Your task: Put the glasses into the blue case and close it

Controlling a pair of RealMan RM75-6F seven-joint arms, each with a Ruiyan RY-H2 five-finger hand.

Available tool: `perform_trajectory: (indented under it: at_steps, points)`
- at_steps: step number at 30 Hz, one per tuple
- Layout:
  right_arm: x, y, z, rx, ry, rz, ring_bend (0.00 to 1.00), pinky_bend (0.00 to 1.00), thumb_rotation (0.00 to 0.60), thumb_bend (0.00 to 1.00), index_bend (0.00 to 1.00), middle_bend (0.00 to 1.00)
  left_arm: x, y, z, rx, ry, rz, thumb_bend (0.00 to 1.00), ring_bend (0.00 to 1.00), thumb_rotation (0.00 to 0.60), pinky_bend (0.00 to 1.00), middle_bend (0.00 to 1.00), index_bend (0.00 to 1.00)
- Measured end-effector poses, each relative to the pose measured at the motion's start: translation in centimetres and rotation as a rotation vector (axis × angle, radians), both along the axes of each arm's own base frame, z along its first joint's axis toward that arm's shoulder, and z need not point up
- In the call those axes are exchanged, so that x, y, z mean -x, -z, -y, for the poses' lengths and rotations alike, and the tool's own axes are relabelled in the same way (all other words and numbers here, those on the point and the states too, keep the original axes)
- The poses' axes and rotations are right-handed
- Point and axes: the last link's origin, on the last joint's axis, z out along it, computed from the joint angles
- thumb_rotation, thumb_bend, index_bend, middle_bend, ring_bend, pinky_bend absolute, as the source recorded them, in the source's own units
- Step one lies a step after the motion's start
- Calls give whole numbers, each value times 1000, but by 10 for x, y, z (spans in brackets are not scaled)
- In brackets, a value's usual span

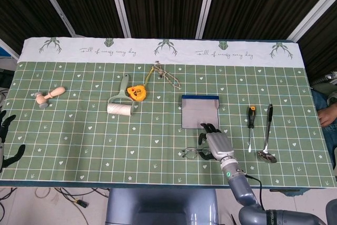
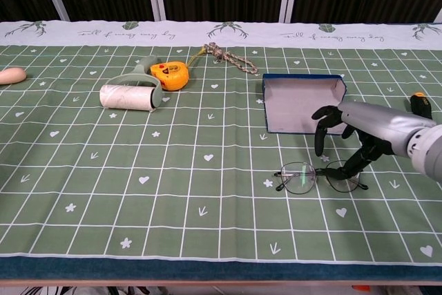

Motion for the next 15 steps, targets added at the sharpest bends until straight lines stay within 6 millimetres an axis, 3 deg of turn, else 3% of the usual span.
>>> perform_trajectory:
  at_steps: [15]
  points:
    - [1,8,0,-12,5,-5,81,230,600,389,570,122,0,-1,0,-3,-1,3,315,0,600,0,0,97]
